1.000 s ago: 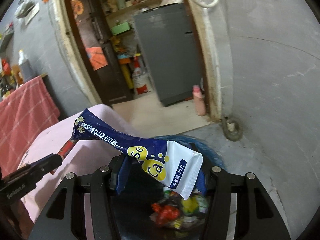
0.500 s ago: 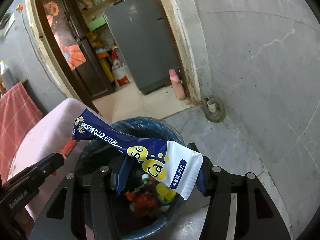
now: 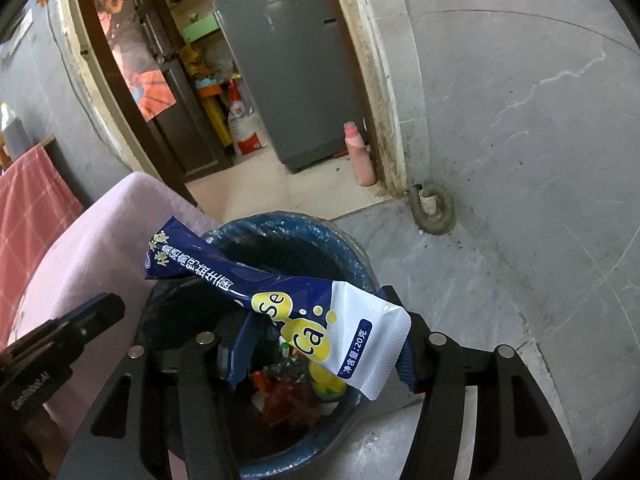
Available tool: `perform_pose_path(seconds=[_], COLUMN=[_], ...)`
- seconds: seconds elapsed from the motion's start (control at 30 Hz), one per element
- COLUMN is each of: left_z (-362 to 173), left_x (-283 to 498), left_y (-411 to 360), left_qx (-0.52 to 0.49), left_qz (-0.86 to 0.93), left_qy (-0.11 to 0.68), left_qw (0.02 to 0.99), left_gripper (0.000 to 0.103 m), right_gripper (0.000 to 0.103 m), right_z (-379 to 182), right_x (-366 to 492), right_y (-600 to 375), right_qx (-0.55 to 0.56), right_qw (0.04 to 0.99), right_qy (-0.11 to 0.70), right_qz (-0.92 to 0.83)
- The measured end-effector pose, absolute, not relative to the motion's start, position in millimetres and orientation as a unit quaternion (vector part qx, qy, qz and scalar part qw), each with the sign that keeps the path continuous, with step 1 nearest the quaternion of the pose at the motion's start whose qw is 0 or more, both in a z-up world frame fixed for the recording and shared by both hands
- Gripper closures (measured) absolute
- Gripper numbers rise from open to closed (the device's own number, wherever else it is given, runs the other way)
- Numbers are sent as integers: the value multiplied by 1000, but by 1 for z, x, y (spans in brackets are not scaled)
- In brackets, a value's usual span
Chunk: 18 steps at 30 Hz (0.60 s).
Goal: Collect trash
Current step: 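Carry the lighter and sachet over the blue bin and open both tools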
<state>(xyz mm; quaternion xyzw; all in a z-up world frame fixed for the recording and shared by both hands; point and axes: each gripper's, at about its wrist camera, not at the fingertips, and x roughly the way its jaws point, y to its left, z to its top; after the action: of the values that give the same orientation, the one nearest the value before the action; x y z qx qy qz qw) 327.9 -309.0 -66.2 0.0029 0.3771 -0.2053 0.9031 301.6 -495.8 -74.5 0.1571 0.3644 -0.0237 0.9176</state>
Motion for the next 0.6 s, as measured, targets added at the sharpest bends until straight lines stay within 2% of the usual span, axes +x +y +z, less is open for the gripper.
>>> perform_pose_path(seconds=[0.17,0.3,0.43,0.5,0.6], left_z=[-57,-47,-33,-26,-15], left_x=[323,320,317,313,308], left_y=[-299,-286,-270,-260,-247], left_qx=[-6,-24,-41,-50,-62], left_qz=[-204,-196,-185,-179,-171], left_qy=[369,361,351,341,327], left_qw=[907,911,917,922,927], left_gripper=[87,74,71,63,58], right_gripper=[42,37,34,29,26], right_z=[-70,-64,-52,-43,-29], right_x=[301,299,294,289,283], right_y=[-493,-487,-480,-473,-465], right_qx=[147,138,132,125,114], right_qw=[918,922,928,935,945], right_qy=[367,362,348,330,305], right_qz=[-22,-18,-15,-15,-14])
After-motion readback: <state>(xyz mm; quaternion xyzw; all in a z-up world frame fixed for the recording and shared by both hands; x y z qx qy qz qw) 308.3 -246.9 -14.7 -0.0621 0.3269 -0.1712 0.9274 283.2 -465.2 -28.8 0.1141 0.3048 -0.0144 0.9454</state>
